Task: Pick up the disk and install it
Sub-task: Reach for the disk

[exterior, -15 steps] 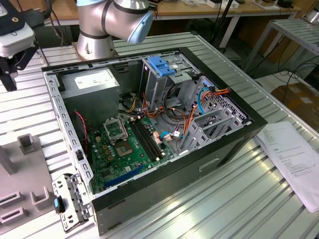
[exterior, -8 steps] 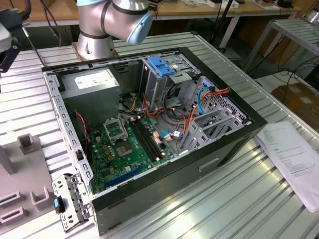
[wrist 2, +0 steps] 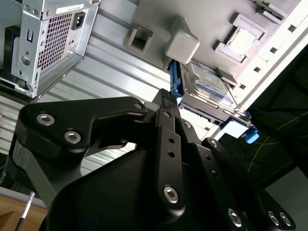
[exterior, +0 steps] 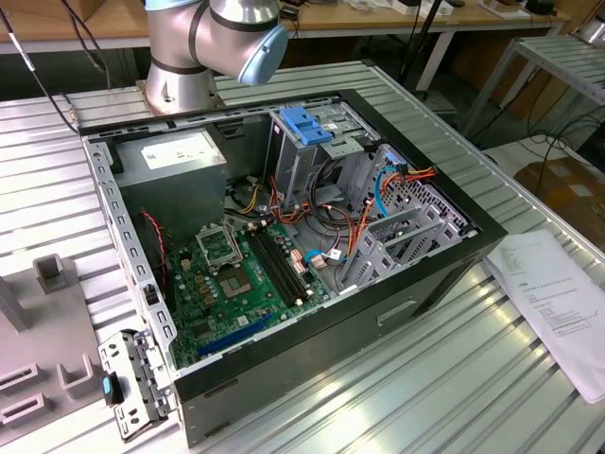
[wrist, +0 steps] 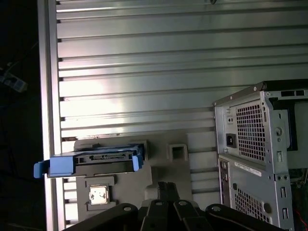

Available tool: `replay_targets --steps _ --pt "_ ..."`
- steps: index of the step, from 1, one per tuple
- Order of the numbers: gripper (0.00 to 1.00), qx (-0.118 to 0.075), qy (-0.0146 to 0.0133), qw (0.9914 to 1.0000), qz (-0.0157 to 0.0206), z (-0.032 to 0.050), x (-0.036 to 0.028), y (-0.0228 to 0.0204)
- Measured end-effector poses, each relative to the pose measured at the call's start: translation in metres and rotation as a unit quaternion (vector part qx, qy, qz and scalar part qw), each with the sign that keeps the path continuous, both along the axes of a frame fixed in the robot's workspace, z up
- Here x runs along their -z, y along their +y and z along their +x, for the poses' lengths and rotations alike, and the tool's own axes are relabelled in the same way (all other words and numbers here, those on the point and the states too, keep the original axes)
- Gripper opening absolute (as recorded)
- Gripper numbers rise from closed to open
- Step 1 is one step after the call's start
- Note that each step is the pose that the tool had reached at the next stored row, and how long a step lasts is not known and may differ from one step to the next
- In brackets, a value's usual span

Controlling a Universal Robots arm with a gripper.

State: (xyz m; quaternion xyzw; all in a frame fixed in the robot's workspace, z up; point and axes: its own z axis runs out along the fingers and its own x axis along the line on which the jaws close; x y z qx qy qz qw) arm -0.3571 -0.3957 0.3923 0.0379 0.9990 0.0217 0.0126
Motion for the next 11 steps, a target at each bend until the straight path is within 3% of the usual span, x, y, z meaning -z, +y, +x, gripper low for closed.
replay_targets --steps 11 --pt "0.11 0.000 0.0000 1.00000 0.0000 -0.0009 0.0000 0.0000"
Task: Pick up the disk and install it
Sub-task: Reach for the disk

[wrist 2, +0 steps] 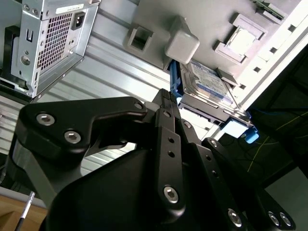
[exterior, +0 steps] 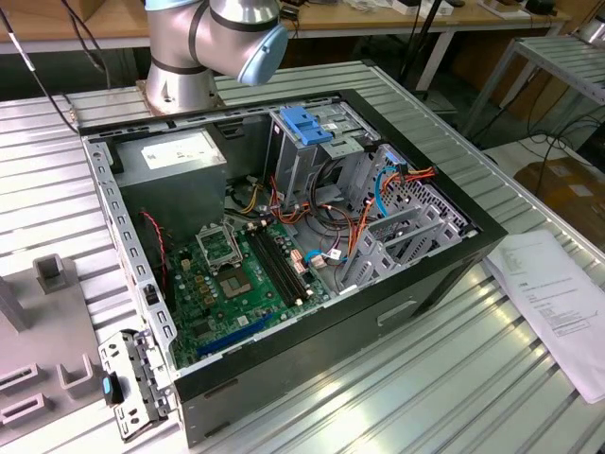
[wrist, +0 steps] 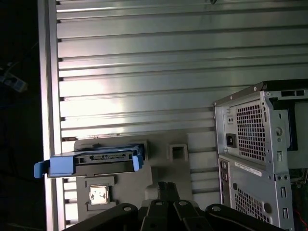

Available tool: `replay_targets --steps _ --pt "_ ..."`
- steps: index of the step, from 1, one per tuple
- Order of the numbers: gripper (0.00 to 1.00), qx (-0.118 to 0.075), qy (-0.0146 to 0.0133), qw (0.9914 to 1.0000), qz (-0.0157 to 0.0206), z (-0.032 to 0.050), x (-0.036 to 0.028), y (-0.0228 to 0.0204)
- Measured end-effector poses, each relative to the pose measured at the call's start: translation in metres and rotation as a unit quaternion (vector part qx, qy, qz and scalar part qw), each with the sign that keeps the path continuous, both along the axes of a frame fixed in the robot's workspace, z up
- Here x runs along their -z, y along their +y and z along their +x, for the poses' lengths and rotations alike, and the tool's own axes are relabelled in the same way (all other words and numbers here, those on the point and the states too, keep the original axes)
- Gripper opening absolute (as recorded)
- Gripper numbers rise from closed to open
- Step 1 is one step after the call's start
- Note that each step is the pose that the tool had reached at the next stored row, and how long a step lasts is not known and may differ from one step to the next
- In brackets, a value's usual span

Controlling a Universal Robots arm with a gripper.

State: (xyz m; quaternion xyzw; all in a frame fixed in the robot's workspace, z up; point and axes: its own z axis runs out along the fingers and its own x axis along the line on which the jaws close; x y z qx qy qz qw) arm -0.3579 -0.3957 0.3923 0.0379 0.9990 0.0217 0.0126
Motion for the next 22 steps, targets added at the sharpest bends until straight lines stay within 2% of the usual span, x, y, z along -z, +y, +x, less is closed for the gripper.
replay_targets --steps 3,6,7,12,14,15,16,17,22 --pt "0.11 0.000 0.0000 1.00000 0.0000 -0.0088 0.0000 0.0004" --pt "0.11 0.000 0.0000 1.00000 0.0000 -0.0247 0.0000 0.0022" --pt "0.11 0.000 0.0000 1.00000 0.0000 -0.0276 0.0000 0.0027" --pt "0.11 0.000 0.0000 1.00000 0.0000 -0.0662 0.0000 0.0085" --pt "0.11 0.000 0.0000 1.00000 -0.0001 -0.0739 0.0000 0.0093" --pt "0.11 0.000 0.0000 1.00000 -0.0001 -0.0805 0.0000 0.0098" --pt "0.11 0.000 0.0000 1.00000 0.0000 -0.0927 0.0000 0.0105" --pt "0.11 0.000 0.0000 1.00000 -0.0001 -0.0988 0.0000 0.0108" --pt "0.11 0.000 0.0000 1.00000 0.0000 -0.0990 0.0000 0.0108"
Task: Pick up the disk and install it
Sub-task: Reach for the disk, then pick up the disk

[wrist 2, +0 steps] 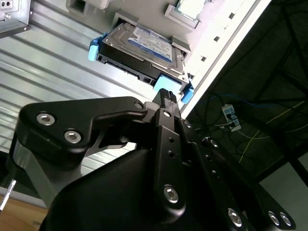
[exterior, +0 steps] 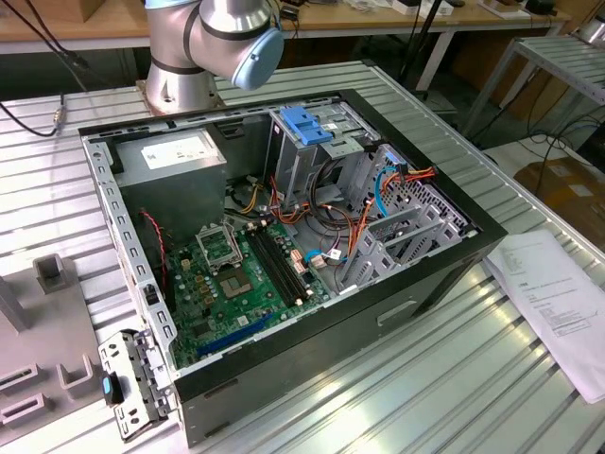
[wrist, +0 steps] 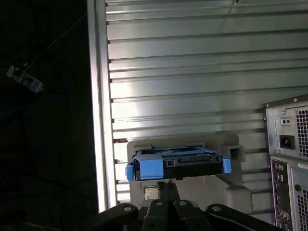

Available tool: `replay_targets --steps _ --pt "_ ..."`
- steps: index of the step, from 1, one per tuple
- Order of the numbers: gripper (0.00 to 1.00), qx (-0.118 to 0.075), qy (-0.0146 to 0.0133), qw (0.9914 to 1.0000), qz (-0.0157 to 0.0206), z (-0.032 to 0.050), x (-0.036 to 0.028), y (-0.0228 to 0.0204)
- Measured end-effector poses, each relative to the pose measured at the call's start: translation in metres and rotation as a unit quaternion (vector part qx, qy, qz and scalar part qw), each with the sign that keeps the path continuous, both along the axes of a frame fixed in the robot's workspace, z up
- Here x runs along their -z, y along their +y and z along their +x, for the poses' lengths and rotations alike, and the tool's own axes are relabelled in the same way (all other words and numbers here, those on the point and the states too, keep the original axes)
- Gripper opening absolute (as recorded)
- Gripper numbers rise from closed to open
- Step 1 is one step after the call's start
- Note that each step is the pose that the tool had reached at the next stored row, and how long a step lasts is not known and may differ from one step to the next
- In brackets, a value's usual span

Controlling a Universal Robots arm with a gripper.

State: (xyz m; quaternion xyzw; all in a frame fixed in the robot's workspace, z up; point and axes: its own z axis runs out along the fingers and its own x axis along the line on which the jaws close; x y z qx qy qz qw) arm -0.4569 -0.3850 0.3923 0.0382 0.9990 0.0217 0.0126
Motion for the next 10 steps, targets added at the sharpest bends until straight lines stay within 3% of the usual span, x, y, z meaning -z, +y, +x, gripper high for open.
replay_targets --steps 10 --pt "0.11 0.000 0.0000 1.00000 0.0000 -0.0001 0.0000 0.0000"
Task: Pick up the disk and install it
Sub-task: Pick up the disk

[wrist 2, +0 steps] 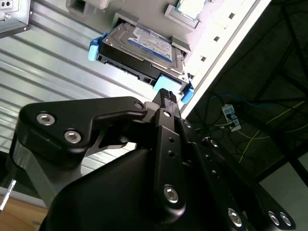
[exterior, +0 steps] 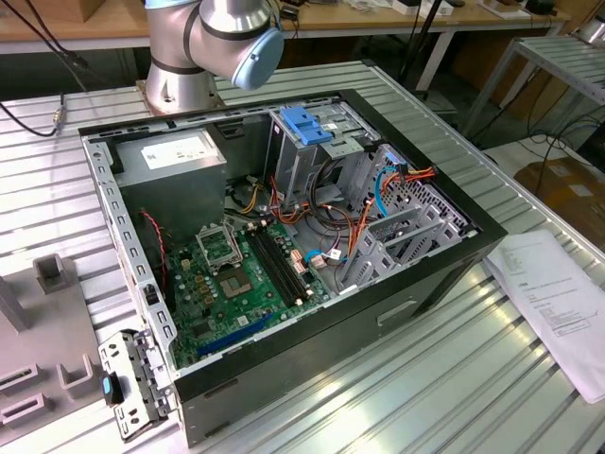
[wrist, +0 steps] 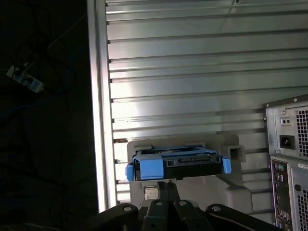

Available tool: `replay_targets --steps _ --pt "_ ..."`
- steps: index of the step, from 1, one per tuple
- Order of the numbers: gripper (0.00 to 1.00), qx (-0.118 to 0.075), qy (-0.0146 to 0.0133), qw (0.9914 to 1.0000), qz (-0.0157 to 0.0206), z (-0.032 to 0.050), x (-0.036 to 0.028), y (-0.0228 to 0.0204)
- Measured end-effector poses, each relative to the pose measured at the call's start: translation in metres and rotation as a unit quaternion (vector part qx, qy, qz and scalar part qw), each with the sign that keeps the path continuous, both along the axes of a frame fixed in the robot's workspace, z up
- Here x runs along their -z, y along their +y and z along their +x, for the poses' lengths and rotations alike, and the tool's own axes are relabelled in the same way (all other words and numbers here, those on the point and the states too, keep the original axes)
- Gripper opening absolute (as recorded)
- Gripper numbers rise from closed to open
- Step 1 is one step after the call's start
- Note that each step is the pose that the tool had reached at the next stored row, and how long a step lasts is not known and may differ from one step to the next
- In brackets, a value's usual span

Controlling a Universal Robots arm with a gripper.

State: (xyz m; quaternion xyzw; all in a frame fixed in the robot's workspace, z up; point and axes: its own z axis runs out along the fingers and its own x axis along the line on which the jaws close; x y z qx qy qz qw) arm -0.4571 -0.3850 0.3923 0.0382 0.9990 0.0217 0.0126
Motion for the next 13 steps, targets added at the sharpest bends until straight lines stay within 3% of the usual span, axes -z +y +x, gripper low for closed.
replay_targets --steps 1,3,5,6,7,8,9,10,11,12,13 --pt "0.11 -0.002 0.0000 1.00000 0.0000 0.0000 0.0000 0.0000" --pt "0.11 -0.039 -0.0001 0.99924 0.0000 0.0000 0.0001 0.0000" --pt "0.11 -0.074 0.0000 0.99726 0.0000 0.0000 0.0001 0.0000" --pt "0.11 -0.092 -0.0001 0.99577 0.0000 0.0000 0.0001 0.0000" --pt "0.11 -0.116 0.0000 0.99322 0.0000 0.0000 0.0003 0.0000" --pt "0.11 -0.132 -0.0001 0.99119 0.0000 0.0000 0.0005 0.0000" --pt "0.11 -0.141 0.0000 0.99000 0.0000 0.0000 0.0007 0.0000" --pt "0.11 -0.154 0.0000 0.98806 0.0000 0.0000 0.0010 0.0000" --pt "0.11 -0.172 0.0000 0.98518 0.0000 0.0000 0.0013 0.0000" --pt "0.11 -0.193 0.0000 0.98126 0.0000 0.0000 0.0018 0.0000" --pt "0.11 -0.207 0.0000 0.97838 0.0000 0.0000 0.0022 0.0000"
